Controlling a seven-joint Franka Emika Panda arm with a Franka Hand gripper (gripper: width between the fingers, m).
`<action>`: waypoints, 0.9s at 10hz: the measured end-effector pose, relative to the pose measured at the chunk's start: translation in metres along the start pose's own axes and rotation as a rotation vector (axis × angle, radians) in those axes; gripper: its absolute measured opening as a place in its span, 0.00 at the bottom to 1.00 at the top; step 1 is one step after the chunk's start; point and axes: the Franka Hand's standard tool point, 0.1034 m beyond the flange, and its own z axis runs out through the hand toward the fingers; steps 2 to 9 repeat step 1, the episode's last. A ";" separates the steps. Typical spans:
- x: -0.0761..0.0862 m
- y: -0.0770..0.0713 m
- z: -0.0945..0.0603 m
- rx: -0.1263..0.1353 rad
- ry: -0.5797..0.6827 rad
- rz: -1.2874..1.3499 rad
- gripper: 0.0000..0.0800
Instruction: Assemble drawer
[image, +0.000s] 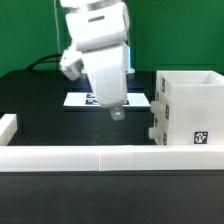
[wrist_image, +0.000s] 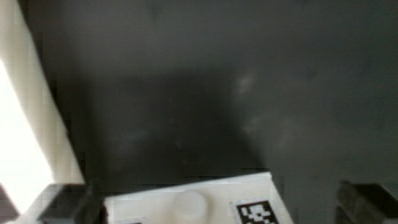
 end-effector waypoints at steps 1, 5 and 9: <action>0.002 -0.001 0.002 0.004 0.002 0.000 0.81; 0.002 -0.001 0.002 0.004 0.002 0.000 0.81; 0.002 -0.001 0.002 0.004 0.002 0.000 0.81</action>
Offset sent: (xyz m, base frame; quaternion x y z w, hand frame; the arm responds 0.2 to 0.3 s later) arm 0.0000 0.0000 0.0000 0.0000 0.0000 0.0000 1.0000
